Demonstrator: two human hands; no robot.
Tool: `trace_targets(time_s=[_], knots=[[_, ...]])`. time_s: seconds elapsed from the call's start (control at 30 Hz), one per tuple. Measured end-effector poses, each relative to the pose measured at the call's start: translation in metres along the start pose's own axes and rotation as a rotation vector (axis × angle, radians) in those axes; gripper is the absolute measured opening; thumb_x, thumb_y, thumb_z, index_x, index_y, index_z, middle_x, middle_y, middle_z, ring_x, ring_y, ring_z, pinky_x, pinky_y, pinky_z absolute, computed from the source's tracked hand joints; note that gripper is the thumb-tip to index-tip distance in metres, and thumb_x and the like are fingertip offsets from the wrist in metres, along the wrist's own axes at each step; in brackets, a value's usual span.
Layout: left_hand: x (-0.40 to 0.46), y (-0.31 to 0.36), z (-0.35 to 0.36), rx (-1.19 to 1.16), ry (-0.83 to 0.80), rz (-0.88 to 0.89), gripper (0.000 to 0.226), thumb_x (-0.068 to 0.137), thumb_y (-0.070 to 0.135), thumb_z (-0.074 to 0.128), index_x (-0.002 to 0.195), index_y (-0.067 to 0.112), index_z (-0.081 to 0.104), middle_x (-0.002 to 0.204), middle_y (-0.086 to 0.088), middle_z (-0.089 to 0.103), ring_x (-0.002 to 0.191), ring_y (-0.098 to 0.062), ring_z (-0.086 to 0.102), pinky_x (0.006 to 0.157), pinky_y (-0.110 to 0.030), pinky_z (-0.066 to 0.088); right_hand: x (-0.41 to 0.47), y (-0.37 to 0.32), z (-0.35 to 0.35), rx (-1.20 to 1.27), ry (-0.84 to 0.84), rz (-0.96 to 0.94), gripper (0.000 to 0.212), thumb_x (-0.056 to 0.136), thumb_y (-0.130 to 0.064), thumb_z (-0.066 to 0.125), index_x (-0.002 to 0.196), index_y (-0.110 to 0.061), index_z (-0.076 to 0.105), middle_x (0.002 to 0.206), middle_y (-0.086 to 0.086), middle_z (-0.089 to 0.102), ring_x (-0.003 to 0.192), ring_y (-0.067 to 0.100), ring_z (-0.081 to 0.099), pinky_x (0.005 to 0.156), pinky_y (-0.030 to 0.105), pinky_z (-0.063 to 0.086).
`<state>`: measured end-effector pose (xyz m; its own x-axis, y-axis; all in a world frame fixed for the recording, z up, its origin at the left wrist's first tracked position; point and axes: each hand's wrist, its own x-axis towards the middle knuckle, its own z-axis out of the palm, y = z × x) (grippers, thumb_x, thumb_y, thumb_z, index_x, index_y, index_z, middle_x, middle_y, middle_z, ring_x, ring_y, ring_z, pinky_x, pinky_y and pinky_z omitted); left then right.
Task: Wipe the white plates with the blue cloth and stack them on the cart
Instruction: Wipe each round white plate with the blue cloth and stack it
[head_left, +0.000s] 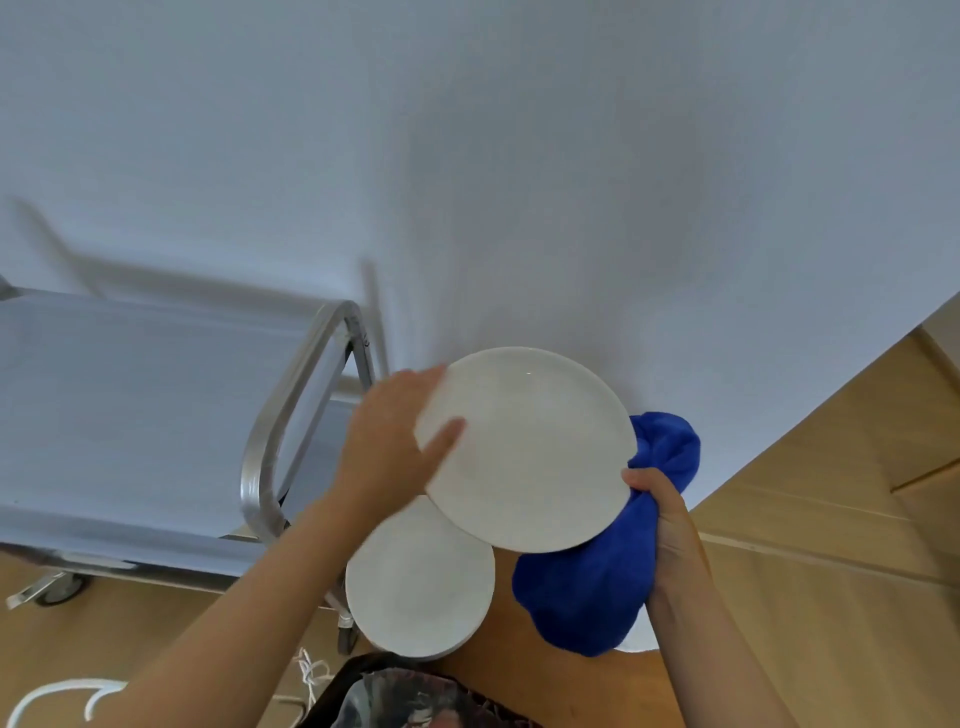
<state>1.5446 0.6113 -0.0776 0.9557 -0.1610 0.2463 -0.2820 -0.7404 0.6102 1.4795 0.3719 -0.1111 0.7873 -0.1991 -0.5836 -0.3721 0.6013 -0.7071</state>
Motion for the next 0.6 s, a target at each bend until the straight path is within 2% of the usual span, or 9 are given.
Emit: trace_targets(time_s=[0.07,0.1,0.13,0.17,0.2,0.23,0.37,0.47,0.6], knots=[[0.010,-0.014,-0.003,-0.219,-0.167,-0.429,0.055,0.094,0.040,0.053,0.143,0.018,0.039,0.144,-0.007,0.046,0.128,-0.025,0.047,0.107,-0.043,0.038,0.000,0.001,-0.003,-0.022,-0.011,-0.021,0.019,0.079,-0.026,0.059,0.098,-0.025,0.062,0.069,0.003,0.073,0.071,0.022,0.069,0.055,0.032,0.050],[0.011,-0.019,-0.001,-0.418,-0.275,-0.581,0.042,0.096,0.036,0.051,0.133,0.016,0.049,0.135,-0.011,0.054,0.114,-0.022,0.059,0.095,-0.041,0.050,0.000,0.002,-0.003,-0.056,-0.016,-0.036,0.018,0.079,-0.024,0.059,0.097,-0.023,0.062,0.070,0.003,0.074,0.071,0.022,0.069,0.055,0.032,0.050],[0.009,-0.023,0.003,-0.587,-0.340,-0.679,0.027,0.098,0.031,0.049,0.118,0.016,0.059,0.119,-0.013,0.065,0.092,-0.017,0.068,0.077,-0.034,0.057,0.002,0.002,-0.003,-0.101,-0.022,-0.057,0.017,0.080,-0.022,0.059,0.097,-0.021,0.063,0.070,0.004,0.073,0.067,0.020,0.070,0.053,0.031,0.051],[0.006,-0.029,0.008,-0.657,-0.353,-0.720,0.019,0.099,0.025,0.048,0.104,0.015,0.063,0.099,-0.010,0.071,0.072,-0.012,0.070,0.060,-0.026,0.057,0.003,0.003,-0.003,-0.144,-0.029,-0.080,0.015,0.081,-0.019,0.059,0.095,-0.019,0.063,0.070,0.004,0.073,0.063,0.018,0.070,0.051,0.029,0.052],[0.003,-0.036,0.013,-0.674,-0.339,-0.737,0.018,0.099,0.020,0.048,0.096,0.015,0.065,0.085,-0.005,0.072,0.061,-0.009,0.068,0.050,-0.021,0.053,0.006,0.004,-0.002,-0.178,-0.032,-0.095,0.014,0.081,-0.017,0.060,0.094,-0.018,0.063,0.071,0.004,0.073,0.062,0.017,0.070,0.053,0.028,0.051],[-0.003,-0.042,0.018,-0.678,-0.313,-0.747,0.018,0.098,0.017,0.048,0.093,0.015,0.065,0.079,-0.001,0.072,0.060,-0.009,0.067,0.047,-0.019,0.050,0.009,0.006,0.000,-0.207,-0.025,-0.105,0.013,0.081,-0.016,0.060,0.094,-0.018,0.063,0.074,0.005,0.072,0.064,0.018,0.070,0.057,0.030,0.051],[-0.022,-0.072,0.037,-0.719,-0.247,-0.844,0.015,0.098,0.014,0.048,0.098,0.015,0.063,0.090,-0.004,0.069,0.079,-0.018,0.065,0.058,-0.026,0.050,0.019,0.018,-0.006,-0.273,0.031,-0.099,0.028,0.073,-0.019,0.068,0.099,-0.016,0.059,0.090,0.012,0.065,0.087,0.030,0.063,0.075,0.043,0.050],[-0.037,-0.093,0.049,-0.701,-0.216,-0.900,0.014,0.098,0.013,0.048,0.101,0.014,0.062,0.091,-0.005,0.067,0.080,-0.019,0.063,0.061,-0.029,0.050,0.025,0.028,-0.016,-0.297,0.081,-0.023,0.038,0.065,-0.024,0.071,0.100,-0.016,0.058,0.096,0.021,0.063,0.092,0.040,0.060,0.090,0.057,0.049],[-0.052,-0.115,0.060,-0.624,-0.209,-0.964,0.012,0.098,0.013,0.048,0.099,0.016,0.060,0.086,0.000,0.065,0.075,-0.015,0.060,0.055,-0.025,0.047,0.031,0.047,-0.018,-0.362,0.145,0.021,0.036,0.076,-0.015,0.069,0.110,-0.013,0.059,0.101,0.019,0.067,0.093,0.036,0.065,0.088,0.052,0.052]])
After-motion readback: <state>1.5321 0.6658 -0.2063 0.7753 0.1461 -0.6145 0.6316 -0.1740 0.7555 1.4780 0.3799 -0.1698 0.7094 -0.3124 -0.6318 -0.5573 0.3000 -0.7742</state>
